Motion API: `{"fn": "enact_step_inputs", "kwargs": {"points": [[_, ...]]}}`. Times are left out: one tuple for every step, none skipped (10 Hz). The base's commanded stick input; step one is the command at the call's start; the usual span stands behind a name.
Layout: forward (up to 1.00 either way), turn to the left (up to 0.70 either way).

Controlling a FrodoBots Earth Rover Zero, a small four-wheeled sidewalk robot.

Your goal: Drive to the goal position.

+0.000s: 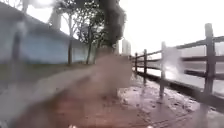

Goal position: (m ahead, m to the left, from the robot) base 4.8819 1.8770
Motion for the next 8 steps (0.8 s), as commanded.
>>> {"fn": "enact_step_inputs", "kwargs": {"points": [[0.78,0.0],[0.61,0.0],[0.43,0.0],[0.26,0.0],[0.08,0.0],[0.0,0.0],[0.0,0.0],[0.0,0.0]]}}
